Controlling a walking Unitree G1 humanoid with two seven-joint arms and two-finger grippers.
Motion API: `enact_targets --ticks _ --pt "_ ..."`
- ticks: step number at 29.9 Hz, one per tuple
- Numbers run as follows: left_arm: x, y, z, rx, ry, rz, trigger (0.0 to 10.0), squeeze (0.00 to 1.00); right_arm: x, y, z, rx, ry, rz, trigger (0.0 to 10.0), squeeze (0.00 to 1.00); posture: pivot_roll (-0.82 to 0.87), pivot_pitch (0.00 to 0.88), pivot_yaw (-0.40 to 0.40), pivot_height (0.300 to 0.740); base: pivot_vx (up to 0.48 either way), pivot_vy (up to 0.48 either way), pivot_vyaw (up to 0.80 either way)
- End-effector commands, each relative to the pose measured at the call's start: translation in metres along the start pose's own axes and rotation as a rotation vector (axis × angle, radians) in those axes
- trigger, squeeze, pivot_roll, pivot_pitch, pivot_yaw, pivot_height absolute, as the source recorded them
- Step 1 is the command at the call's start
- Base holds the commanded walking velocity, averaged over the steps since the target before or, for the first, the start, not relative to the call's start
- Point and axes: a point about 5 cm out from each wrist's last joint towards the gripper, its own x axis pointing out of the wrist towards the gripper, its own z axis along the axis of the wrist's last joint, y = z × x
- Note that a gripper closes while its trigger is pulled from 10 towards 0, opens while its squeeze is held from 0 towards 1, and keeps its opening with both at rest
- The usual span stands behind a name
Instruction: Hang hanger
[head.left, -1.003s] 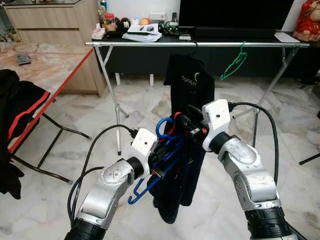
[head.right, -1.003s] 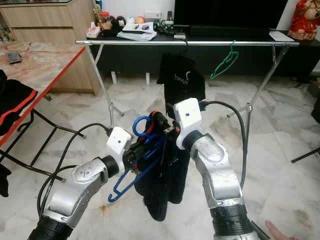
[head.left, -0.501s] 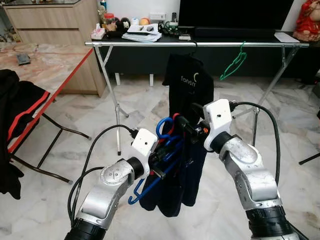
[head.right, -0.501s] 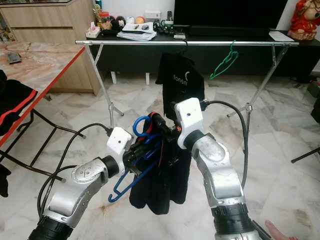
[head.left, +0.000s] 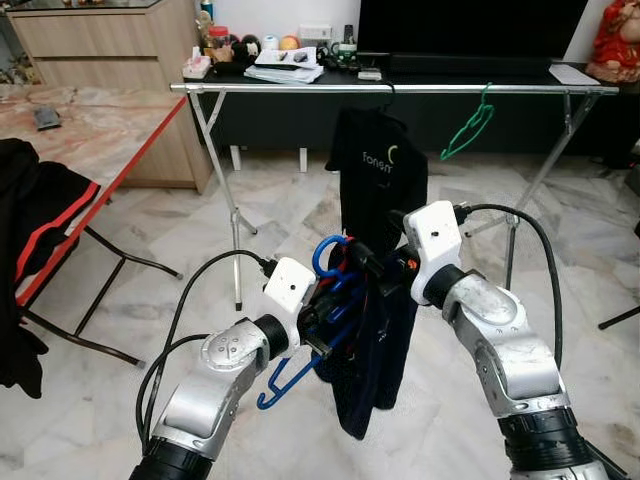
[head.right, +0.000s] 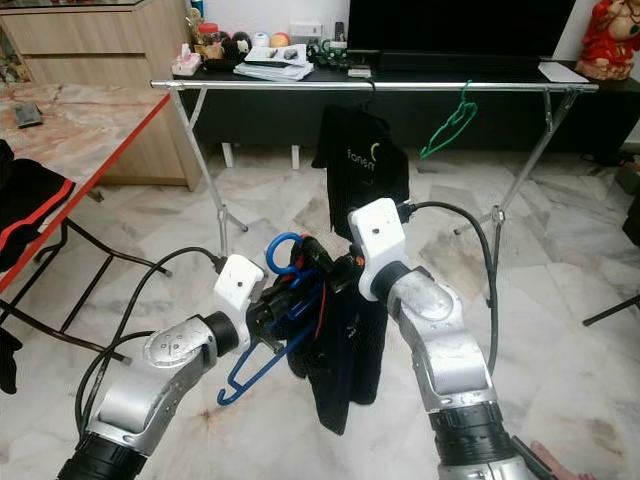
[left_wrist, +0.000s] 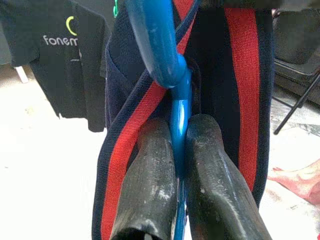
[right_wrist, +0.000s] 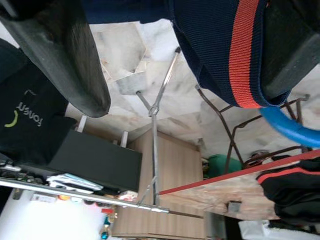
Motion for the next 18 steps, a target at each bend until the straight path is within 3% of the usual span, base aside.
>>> enact_targets --ticks 1,3,13,18 --pt "0.000 -0.004 0.007 0.004 -0.032 -0.026 10.0 0.00 -0.003 0.002 0.007 -0.037 -0.020 0.032 10.0 1.00 -0.06 0.078 -0.003 0.740 0.000 0.000 0.00" --pt "-0.001 -0.004 0.007 0.004 -0.031 -0.026 10.0 0.00 -0.010 -0.002 0.002 -0.114 0.019 0.048 10.0 1.00 -0.06 0.081 -0.004 0.740 0.000 0.000 0.00" --pt "-0.001 -0.006 0.005 0.004 -0.023 -0.033 10.0 0.00 -0.033 -0.018 -0.002 -0.259 0.063 0.107 10.0 1.00 -0.07 0.085 -0.003 0.740 0.000 0.000 0.00" --pt "-0.001 -0.006 0.003 0.009 -0.016 -0.038 10.0 0.00 -0.038 -0.026 0.002 -0.271 0.051 0.086 10.0 1.00 -0.07 0.086 -0.002 0.740 0.000 0.000 0.00"
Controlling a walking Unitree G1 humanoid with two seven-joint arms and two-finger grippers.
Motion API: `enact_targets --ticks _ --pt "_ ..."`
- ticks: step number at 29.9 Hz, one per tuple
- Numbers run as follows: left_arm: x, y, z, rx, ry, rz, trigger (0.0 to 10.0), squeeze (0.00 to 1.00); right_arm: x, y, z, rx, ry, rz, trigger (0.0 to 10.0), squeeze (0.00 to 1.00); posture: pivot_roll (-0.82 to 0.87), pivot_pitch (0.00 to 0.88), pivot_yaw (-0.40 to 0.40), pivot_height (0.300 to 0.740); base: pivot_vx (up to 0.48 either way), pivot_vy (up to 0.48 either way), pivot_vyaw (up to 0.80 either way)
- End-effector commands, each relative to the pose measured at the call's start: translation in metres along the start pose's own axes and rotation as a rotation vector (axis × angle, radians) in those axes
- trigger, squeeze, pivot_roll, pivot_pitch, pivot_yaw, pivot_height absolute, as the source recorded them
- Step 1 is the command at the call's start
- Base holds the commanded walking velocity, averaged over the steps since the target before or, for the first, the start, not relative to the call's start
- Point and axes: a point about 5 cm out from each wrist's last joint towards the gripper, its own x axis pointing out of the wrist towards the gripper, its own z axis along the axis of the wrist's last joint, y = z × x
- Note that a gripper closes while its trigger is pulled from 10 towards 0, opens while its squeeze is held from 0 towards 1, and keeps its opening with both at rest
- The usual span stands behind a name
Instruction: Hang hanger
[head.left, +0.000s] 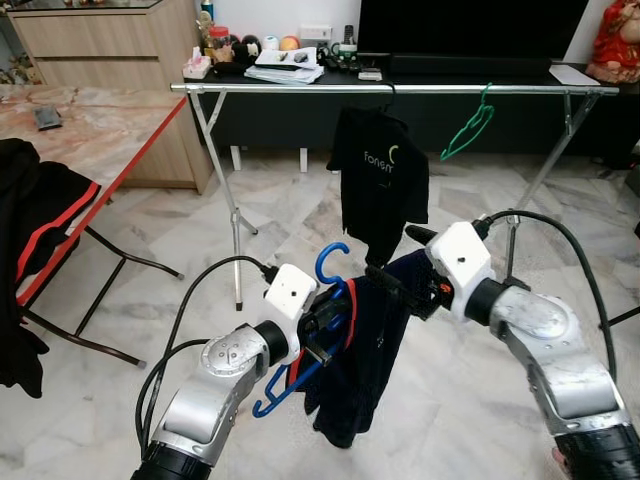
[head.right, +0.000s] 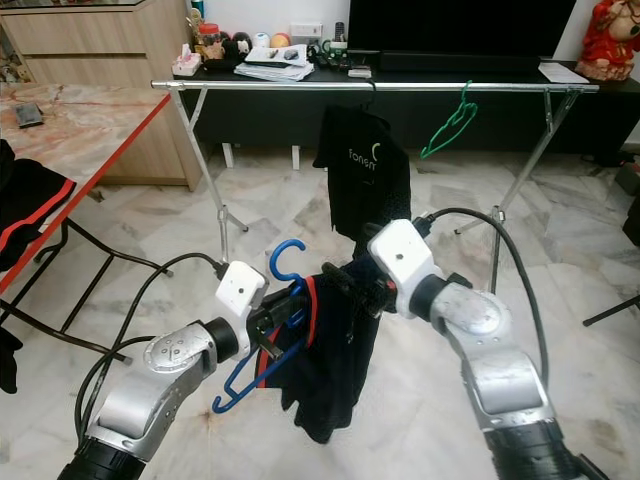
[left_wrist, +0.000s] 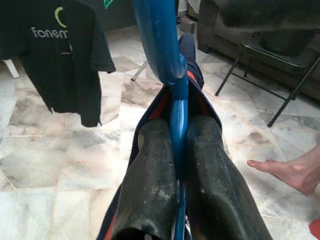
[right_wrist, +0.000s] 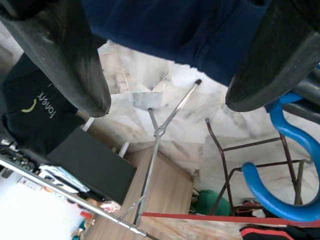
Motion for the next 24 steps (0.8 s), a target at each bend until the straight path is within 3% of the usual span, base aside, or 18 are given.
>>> enact_targets --ticks 1,2,6,8,10,15,18,20,21,24 --pt "0.000 -0.002 0.010 0.011 -0.042 -0.013 10.0 0.00 -0.002 -0.003 0.008 -0.022 -0.035 -0.002 10.0 1.00 -0.07 0.086 -0.002 0.740 0.000 0.000 0.00" --pt "0.000 -0.002 0.010 0.012 -0.043 -0.014 10.0 0.00 -0.004 -0.008 0.009 -0.039 -0.043 -0.038 10.0 0.00 -0.07 0.086 -0.002 0.740 0.000 0.000 0.00" --pt "-0.003 -0.002 0.010 0.036 -0.032 -0.043 10.0 0.00 -0.010 -0.025 -0.002 -0.078 0.026 -0.124 10.0 0.00 -0.07 0.087 -0.003 0.740 0.000 0.000 0.00" --pt "-0.004 -0.002 0.009 0.043 -0.028 -0.048 10.0 0.00 -0.011 -0.025 -0.003 -0.084 0.029 -0.118 10.0 0.00 -0.07 0.087 -0.002 0.740 0.000 0.000 0.00" --pt "-0.009 -0.001 0.004 0.112 0.020 -0.102 10.0 0.00 -0.018 -0.014 -0.005 -0.134 0.002 0.050 10.0 0.00 -0.07 0.087 -0.002 0.740 0.000 0.000 0.00" --pt "-0.012 0.000 0.003 0.129 0.032 -0.129 10.0 0.00 -0.020 -0.007 -0.008 -0.157 0.007 0.143 10.0 0.00 -0.07 0.088 -0.003 0.740 0.000 0.000 0.00" --pt "-0.016 0.001 0.000 0.179 0.057 -0.184 10.0 0.00 -0.021 0.001 -0.016 -0.142 0.011 0.269 10.0 0.00 -0.07 0.087 -0.004 0.740 0.000 0.000 0.00" --pt "-0.018 0.000 0.000 0.225 0.056 -0.224 10.0 0.00 -0.022 0.003 -0.028 -0.126 0.055 0.334 10.0 0.00 -0.07 0.085 -0.006 0.740 0.000 0.000 0.00" --pt "-0.020 -0.002 0.000 0.242 0.054 -0.273 10.0 0.00 -0.025 0.006 -0.041 -0.101 0.110 0.422 10.0 0.00 -0.07 0.084 -0.006 0.740 0.000 0.000 0.00" --pt "-0.022 -0.004 0.002 0.268 0.045 -0.330 10.0 0.00 -0.026 0.009 -0.051 -0.075 0.134 0.483 10.0 0.00 -0.07 0.083 -0.005 0.740 0.000 0.000 0.00"
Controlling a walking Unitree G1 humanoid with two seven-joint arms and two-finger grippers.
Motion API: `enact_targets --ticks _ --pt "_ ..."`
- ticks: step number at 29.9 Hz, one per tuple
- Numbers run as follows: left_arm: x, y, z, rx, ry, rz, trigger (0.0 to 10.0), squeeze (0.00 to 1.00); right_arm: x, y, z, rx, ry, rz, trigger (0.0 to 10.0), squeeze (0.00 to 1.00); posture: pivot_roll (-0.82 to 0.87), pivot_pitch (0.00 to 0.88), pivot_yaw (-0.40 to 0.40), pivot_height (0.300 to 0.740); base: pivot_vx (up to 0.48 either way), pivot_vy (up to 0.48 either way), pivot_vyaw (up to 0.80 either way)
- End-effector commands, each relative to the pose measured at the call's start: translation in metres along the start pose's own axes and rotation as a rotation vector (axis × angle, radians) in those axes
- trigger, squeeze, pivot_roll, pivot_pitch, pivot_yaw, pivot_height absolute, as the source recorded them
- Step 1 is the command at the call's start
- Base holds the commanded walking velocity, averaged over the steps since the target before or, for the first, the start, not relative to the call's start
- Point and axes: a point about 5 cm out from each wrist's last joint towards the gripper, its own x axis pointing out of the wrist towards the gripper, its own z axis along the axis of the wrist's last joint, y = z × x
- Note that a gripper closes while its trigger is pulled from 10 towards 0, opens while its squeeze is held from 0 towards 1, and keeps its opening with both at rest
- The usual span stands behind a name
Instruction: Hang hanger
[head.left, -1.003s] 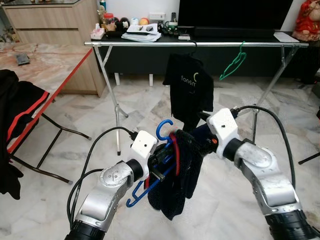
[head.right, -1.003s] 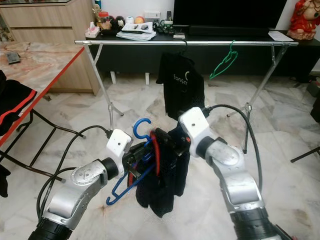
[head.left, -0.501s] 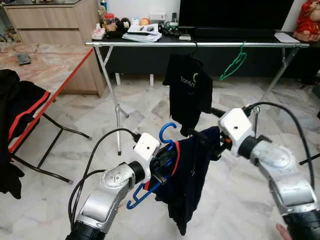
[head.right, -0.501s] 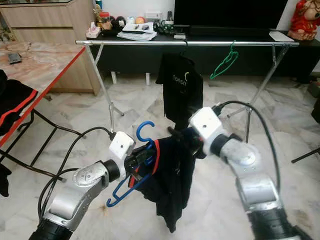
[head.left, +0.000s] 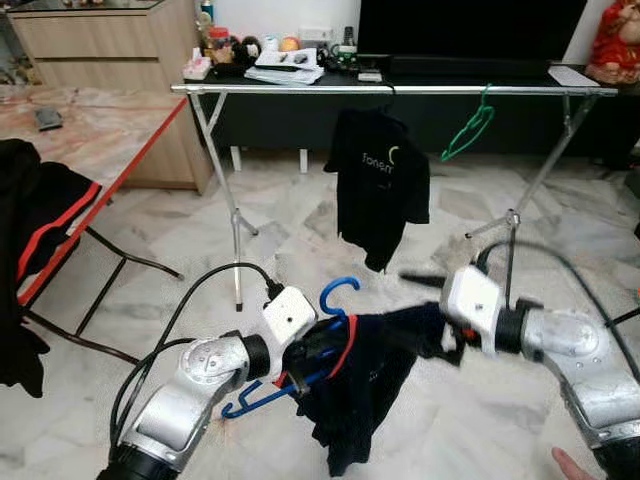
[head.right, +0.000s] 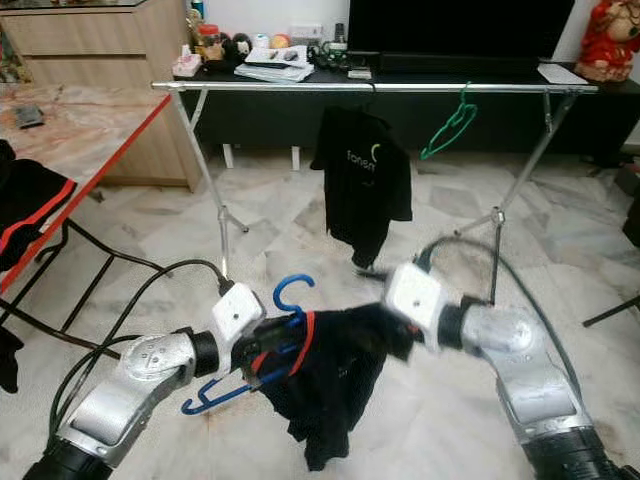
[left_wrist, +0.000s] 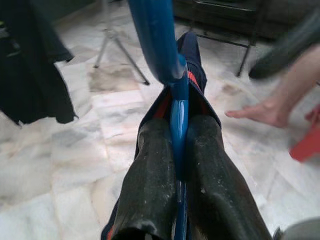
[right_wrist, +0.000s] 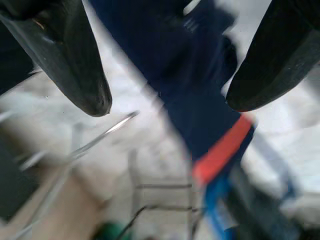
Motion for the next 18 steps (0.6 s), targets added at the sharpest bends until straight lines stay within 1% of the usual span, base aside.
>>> enact_targets --ticks 1,2,4,6,9,12,15,16,18 --pt "0.001 -0.006 0.015 0.078 -0.066 -0.055 10.0 0.00 0.001 0.001 0.000 -0.006 -0.007 0.051 10.0 0.00 -0.07 0.082 -0.005 0.740 0.000 0.000 0.00" --pt "0.001 -0.006 0.017 0.094 -0.075 -0.074 10.0 0.00 0.002 0.002 -0.001 0.003 -0.010 0.077 10.0 0.00 -0.07 0.082 -0.004 0.740 0.000 0.000 0.00" --pt "0.000 -0.007 0.017 0.096 -0.076 -0.093 10.0 0.00 0.002 0.003 -0.002 0.002 -0.010 0.091 10.0 0.00 -0.07 0.081 -0.004 0.740 0.000 0.000 0.00" --pt "-0.002 -0.010 0.018 0.104 -0.078 -0.138 10.0 0.00 0.004 0.003 -0.002 0.015 -0.016 0.116 10.0 0.00 -0.07 0.081 -0.003 0.740 0.000 0.000 0.00" --pt "-0.003 -0.011 0.018 0.107 -0.074 -0.155 10.0 0.00 0.006 0.003 -0.001 0.025 -0.031 0.133 10.0 0.00 -0.07 0.081 -0.002 0.740 0.000 0.000 0.00" --pt "-0.003 -0.011 0.018 0.110 -0.072 -0.174 10.0 0.00 0.008 -0.001 0.001 0.041 -0.064 0.150 10.0 0.00 -0.06 0.084 -0.002 0.740 0.000 0.000 0.00" --pt "-0.004 -0.013 0.018 0.113 -0.070 -0.190 10.0 0.00 0.009 -0.005 -0.001 0.046 -0.063 0.148 10.0 0.00 -0.06 0.084 -0.003 0.740 0.000 0.000 0.00" --pt "-0.004 -0.014 0.017 0.120 -0.066 -0.205 10.0 0.00 0.011 -0.008 -0.002 0.059 -0.066 0.155 10.0 0.00 -0.06 0.082 -0.003 0.740 0.000 0.000 0.00" --pt "-0.005 -0.014 0.017 0.125 -0.060 -0.217 10.0 0.00 0.012 -0.007 -0.001 0.070 -0.078 0.182 10.0 0.00 -0.06 0.082 -0.003 0.740 0.000 0.000 0.00"
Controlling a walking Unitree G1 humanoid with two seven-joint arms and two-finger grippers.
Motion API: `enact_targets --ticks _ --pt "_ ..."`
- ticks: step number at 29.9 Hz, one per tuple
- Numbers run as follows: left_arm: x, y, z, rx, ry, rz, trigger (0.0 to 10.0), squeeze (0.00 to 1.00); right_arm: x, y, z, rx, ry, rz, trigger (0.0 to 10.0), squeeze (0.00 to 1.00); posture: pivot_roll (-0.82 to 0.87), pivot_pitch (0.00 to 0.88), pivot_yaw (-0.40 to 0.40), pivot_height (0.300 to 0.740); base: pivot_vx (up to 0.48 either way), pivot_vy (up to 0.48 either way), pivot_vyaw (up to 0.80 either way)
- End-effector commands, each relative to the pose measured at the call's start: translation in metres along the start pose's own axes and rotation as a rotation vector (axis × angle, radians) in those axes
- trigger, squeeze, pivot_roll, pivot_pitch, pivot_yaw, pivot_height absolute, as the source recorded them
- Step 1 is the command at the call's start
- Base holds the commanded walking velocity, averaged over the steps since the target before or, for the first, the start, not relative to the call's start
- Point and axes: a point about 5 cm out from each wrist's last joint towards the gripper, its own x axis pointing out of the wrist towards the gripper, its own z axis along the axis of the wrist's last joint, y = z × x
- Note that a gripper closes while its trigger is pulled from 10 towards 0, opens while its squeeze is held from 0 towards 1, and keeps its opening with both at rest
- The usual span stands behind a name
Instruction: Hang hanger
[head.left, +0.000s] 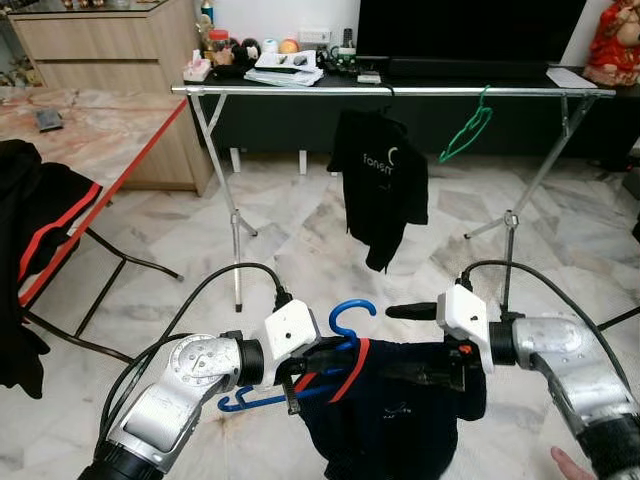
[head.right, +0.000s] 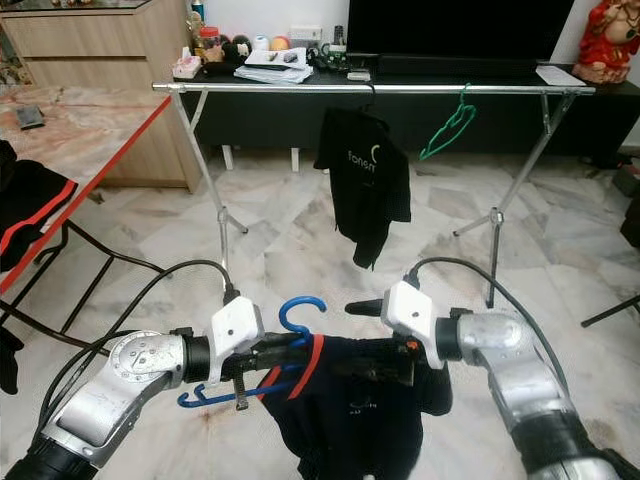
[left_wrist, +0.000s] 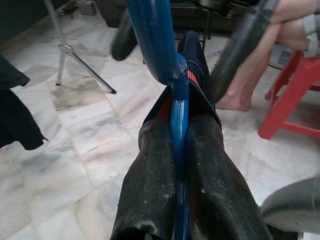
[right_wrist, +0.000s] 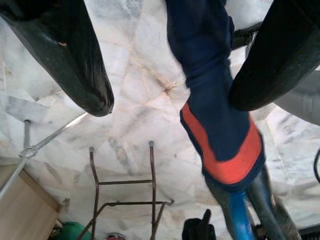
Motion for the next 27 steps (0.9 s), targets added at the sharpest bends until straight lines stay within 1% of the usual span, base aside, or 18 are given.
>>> enact_targets --ticks 1,5,6,8,11,14,15,16,17,18,27 --pt "0.000 -0.003 0.011 0.050 -0.042 -0.032 10.0 0.00 0.000 0.000 0.002 0.002 -0.025 0.032 10.0 0.00 -0.06 0.082 -0.003 0.740 0.000 0.000 0.00" --pt "-0.001 -0.004 0.011 0.057 -0.034 -0.050 10.0 0.00 0.001 0.001 0.000 0.024 -0.034 0.083 10.0 0.00 -0.06 0.076 -0.002 0.740 0.000 0.000 0.00" --pt "-0.001 -0.004 0.010 0.060 -0.029 -0.063 10.0 0.00 -0.001 0.001 -0.006 0.042 -0.007 0.096 10.0 0.00 -0.06 0.066 -0.001 0.740 0.000 0.000 0.00" --pt "-0.001 -0.004 0.010 0.060 -0.028 -0.068 10.0 0.00 -0.001 0.001 -0.009 0.047 0.003 0.100 10.0 0.00 -0.06 0.062 -0.002 0.740 0.000 0.000 0.00" --pt "-0.001 -0.006 0.010 0.061 -0.027 -0.083 10.0 0.00 -0.002 0.003 -0.019 0.074 0.045 0.129 10.0 0.00 -0.06 0.052 -0.003 0.740 0.000 0.000 0.00" --pt "0.000 -0.006 0.010 0.062 -0.027 -0.087 10.0 0.00 -0.001 0.004 -0.022 0.081 0.059 0.134 10.0 0.00 -0.06 0.048 -0.003 0.740 0.000 0.000 0.00" --pt "0.000 -0.007 0.010 0.064 -0.026 -0.089 10.0 0.00 0.000 0.004 -0.023 0.087 0.064 0.135 9.6 0.00 -0.06 0.046 -0.002 0.740 0.000 0.000 0.00" --pt "0.000 -0.007 0.010 0.065 -0.025 -0.091 10.0 0.00 0.002 0.005 -0.024 0.095 0.062 0.135 6.3 0.00 -0.06 0.043 -0.002 0.740 0.000 0.000 0.00" --pt "0.000 -0.007 0.010 0.064 -0.025 -0.092 10.0 0.00 0.002 0.005 -0.025 0.100 0.059 0.136 6.3 0.00 -0.06 0.043 -0.002 0.740 0.000 0.000 0.00" --pt "0.000 -0.007 0.010 0.065 -0.024 -0.092 10.0 0.00 0.004 0.005 -0.025 0.107 0.055 0.137 0.0 0.00 -0.06 0.043 -0.002 0.740 0.000 0.000 0.00" --pt "0.002 -0.005 0.012 0.068 -0.028 -0.094 10.0 0.00 0.012 0.006 -0.028 0.124 0.042 0.157 0.0 0.00 -0.05 0.048 -0.006 0.740 0.000 0.000 0.00"
